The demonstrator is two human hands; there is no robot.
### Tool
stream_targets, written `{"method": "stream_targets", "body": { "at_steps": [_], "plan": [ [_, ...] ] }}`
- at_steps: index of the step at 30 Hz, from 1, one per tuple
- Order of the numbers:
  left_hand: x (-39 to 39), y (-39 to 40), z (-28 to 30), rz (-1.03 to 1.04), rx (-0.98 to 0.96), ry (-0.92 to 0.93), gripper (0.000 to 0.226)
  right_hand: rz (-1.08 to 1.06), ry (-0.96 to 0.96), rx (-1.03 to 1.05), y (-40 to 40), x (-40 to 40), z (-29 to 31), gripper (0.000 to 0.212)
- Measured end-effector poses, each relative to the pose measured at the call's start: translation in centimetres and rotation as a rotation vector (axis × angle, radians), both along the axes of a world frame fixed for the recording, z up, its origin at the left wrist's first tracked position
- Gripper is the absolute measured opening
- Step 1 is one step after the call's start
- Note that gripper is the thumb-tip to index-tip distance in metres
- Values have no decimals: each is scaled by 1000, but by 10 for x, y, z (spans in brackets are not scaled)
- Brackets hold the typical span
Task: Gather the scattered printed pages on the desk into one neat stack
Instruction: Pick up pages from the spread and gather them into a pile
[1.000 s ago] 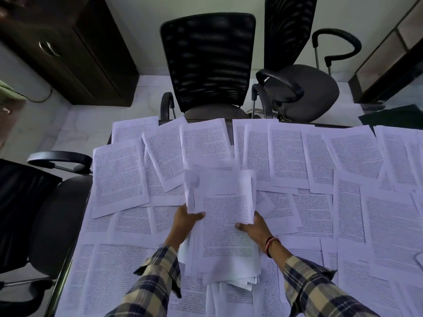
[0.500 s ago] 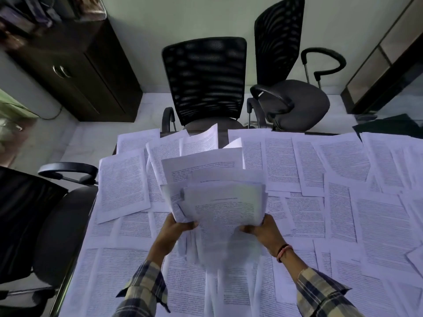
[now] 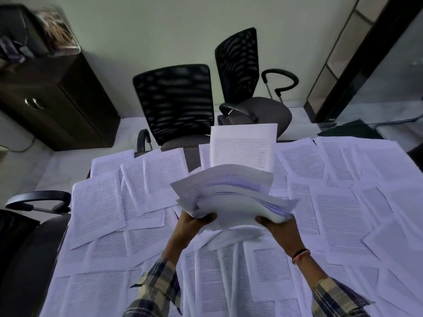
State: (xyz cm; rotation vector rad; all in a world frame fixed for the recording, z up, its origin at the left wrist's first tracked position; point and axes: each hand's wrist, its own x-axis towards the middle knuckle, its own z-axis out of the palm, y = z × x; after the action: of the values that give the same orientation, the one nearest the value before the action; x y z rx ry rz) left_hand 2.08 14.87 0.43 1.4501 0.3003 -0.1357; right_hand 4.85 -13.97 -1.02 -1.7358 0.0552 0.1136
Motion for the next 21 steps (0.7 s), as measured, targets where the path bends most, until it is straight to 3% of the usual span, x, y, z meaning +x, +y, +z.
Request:
{"method": "stream_targets", "body": {
  "at_steps": [9, 21],
  "plan": [
    [-3, -48, -14, -72, 73, 97, 37, 20, 63, 36, -38, -12, -1, 34],
    [-7, -61, -13, 73, 81, 99, 34, 8, 28, -2, -34, -3, -6, 30]
  ]
}}
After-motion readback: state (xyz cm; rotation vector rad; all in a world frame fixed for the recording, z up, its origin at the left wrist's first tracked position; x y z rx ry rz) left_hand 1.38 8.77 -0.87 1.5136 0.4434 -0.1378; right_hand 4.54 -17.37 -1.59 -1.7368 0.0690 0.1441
